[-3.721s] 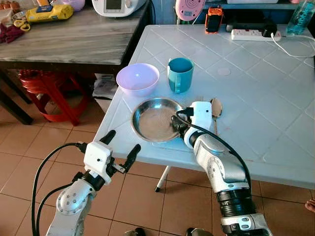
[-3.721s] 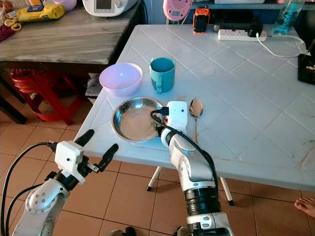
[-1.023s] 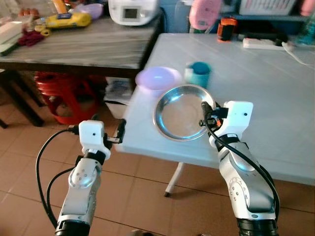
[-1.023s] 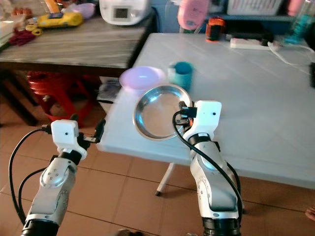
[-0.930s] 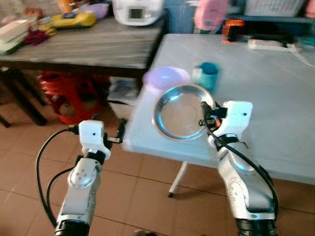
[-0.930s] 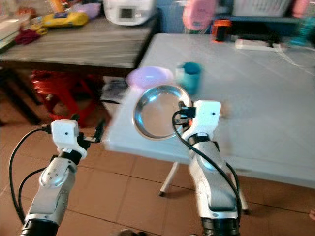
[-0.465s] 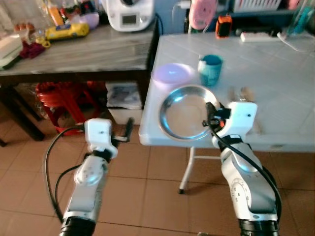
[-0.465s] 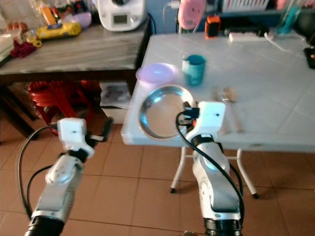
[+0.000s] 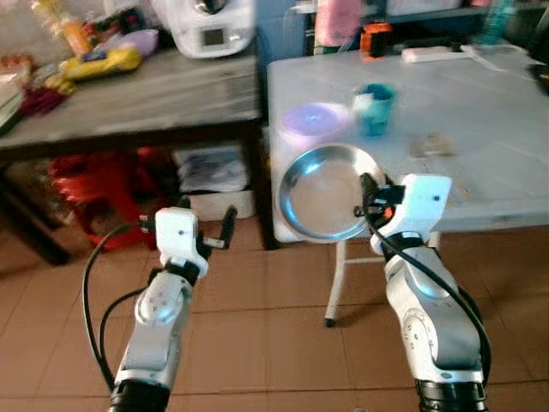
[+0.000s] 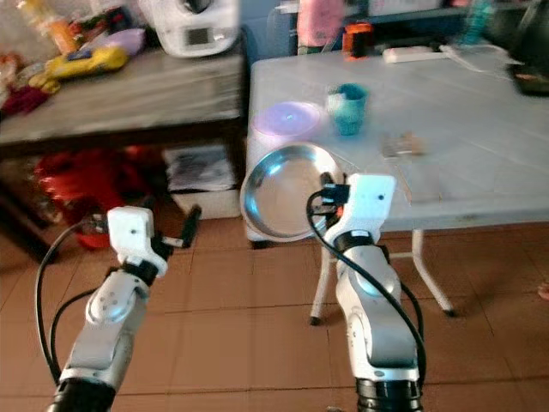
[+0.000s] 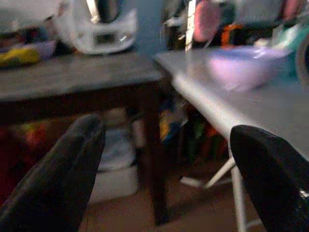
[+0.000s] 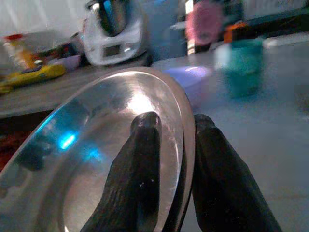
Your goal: Setting the table
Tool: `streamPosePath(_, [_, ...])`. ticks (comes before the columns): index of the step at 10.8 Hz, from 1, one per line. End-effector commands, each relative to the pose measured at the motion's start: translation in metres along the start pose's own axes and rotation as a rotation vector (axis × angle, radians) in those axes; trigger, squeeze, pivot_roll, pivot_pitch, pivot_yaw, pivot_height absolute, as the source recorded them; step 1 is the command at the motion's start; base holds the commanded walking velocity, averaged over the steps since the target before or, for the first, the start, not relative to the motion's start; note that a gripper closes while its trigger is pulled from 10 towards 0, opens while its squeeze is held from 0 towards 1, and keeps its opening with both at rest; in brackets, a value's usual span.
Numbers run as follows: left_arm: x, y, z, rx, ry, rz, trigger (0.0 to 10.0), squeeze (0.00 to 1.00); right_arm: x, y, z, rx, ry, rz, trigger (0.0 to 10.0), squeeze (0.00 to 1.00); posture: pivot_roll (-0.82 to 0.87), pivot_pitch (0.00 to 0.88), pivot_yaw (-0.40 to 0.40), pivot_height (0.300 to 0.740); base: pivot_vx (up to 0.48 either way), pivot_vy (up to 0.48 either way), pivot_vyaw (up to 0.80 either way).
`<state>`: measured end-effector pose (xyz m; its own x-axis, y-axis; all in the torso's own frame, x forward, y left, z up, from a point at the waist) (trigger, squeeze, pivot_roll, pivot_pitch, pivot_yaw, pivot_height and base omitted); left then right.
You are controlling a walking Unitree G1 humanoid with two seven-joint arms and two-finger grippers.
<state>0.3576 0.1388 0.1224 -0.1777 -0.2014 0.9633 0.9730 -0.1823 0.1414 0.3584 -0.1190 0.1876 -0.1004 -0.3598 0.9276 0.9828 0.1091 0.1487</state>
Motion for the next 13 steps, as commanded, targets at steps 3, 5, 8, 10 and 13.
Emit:
streamPosePath(3, [-0.0010,0.0000,0.0058,0.019,0.010,0.006,10.0,0.00,0.0021,0.0031,0.0104,0.037,0.004,-0.014,10.0,0.00,-0.11,0.095,0.116,0.740,0.000,0.469,0.00])
streamPosePath(5, [-0.0007,0.0002,0.0049,0.017,0.009,0.005,10.0,0.00,0.0020,0.0027,0.0089,0.029,0.007,-0.018,10.0,0.00,-0.11,0.095,0.117,0.740,0.000,0.469,0.00])
streamPosePath(8, [-0.0011,-0.0002,0.0019,0.016,0.002,0.007,10.0,0.00,0.0009,0.0022,0.0051,0.017,0.012,-0.017,10.0,0.00,-0.11,0.100,0.115,0.740,0.000,0.466,0.00])
streamPosePath(10, [-0.0012,0.0000,0.0005,0.015,-0.002,0.007,10.0,0.00,0.0000,0.0017,0.0047,0.017,0.011,-0.015,10.0,0.00,-0.12,0.102,0.112,0.740,0.000,0.467,0.00])
streamPosePath(13, [0.0013,0.0006,0.0016,0.033,0.001,-0.005,10.0,0.00,-0.0002,0.0018,0.0038,0.017,0.008,-0.015,10.0,0.00,-0.12,0.099,0.110,0.740,0.000,0.306,0.00])
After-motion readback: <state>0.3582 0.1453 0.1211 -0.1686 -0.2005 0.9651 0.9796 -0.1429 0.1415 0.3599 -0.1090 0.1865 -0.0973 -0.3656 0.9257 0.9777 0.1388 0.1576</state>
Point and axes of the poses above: a point about 5 cm out from each wrist's last joint towards the gripper, its own y axis pointing out of the wrist towards the gripper, its own x axis along the axis of the wrist's last joint, z = x × y, the point moved 6 cm from there along y, pointing out of the wrist towards the gripper, and after that the axes turned 13 degrees about y, right-handed, at the moved point
